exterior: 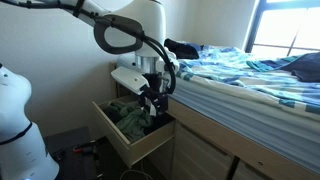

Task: Put the edge of the white towel on the bed

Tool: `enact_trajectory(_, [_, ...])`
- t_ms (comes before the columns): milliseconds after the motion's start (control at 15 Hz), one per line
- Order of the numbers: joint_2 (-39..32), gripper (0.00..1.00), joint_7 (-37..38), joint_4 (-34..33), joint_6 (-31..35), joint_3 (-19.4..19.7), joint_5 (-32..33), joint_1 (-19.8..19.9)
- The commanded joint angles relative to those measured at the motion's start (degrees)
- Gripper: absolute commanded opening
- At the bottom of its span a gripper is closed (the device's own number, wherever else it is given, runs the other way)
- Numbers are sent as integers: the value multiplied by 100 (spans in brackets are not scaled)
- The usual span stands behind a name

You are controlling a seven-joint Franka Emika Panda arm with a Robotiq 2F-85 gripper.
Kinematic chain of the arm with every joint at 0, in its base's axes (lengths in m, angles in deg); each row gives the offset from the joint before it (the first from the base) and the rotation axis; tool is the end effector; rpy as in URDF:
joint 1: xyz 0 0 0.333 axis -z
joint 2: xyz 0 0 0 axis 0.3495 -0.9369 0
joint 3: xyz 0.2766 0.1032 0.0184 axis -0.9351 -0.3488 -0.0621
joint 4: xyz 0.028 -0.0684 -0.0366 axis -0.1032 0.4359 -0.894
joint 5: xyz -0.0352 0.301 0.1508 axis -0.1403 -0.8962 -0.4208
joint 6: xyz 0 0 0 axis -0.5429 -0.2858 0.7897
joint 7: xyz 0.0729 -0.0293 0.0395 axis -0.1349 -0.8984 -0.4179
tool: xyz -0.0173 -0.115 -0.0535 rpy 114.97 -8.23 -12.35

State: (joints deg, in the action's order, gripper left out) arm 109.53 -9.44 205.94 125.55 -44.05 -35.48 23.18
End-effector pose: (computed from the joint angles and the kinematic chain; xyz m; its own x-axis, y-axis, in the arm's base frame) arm 0.3545 -0.1495 0.4109 0.9770 0.1889 0.0990 0.1928 -0.9808 -0.0306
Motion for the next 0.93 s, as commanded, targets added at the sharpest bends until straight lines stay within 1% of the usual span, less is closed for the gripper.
enact_trajectory(0, [-17,100,-48,-6,-8,-129,-65,132])
enact_trajectory(667, [-437,100,-193,54,558,-386,-724,-217])
enact_trajectory(867, [-523,100,-327,16,527,-428,-874,-254])
